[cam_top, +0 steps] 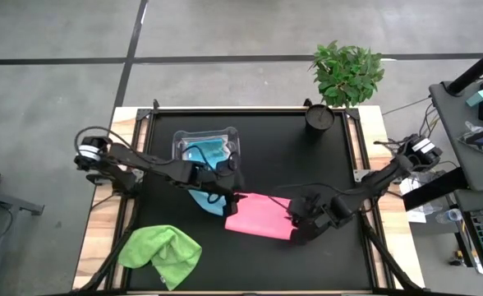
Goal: Fold microfiber towels
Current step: Fold the pink microfiber cloth
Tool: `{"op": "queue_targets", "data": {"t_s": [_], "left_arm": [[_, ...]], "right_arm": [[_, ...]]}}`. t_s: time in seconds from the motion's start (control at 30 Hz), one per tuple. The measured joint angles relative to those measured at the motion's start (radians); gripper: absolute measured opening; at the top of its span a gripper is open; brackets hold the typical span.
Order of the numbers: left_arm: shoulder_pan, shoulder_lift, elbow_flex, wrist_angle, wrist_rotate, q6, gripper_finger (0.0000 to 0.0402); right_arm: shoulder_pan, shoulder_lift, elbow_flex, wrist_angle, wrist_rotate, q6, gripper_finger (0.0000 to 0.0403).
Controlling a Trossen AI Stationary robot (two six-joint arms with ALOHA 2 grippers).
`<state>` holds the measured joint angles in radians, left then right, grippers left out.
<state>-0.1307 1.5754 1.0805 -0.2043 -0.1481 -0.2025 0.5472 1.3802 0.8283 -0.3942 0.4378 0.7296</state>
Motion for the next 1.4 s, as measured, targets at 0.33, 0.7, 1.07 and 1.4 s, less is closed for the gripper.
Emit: {"op": "queue_targets", "data": {"t_s": [0.33, 0.7, 1.07, 1.4], "left_arm": [[-0.007, -0.022, -0.001, 0.030, -0.001, 0.055, 0.0164], [-0.009, -0.022, -0.003, 0.032, 0.000, 0.113, 0.0164], [-0.008, 0.025, -0.005, 0.092, 0.000, 0.137, 0.0164], [-0.008, 0.140, -0.006, 0.180, 0.000, 0.133, 0.0164]], "right_arm": [[-0.013, 0.176, -0.025, 0.152, 0.000, 0.005, 0.0010], [-0.062, 0.217, -0.020, -0.072, -0.125, 0.014, 0.0009], [-0.086, 0.046, -0.017, -0.382, -0.004, -0.225, 0.0008], [-0.102, -0.224, -0.059, -0.402, -0.139, 0.193, 0.0009]]}}
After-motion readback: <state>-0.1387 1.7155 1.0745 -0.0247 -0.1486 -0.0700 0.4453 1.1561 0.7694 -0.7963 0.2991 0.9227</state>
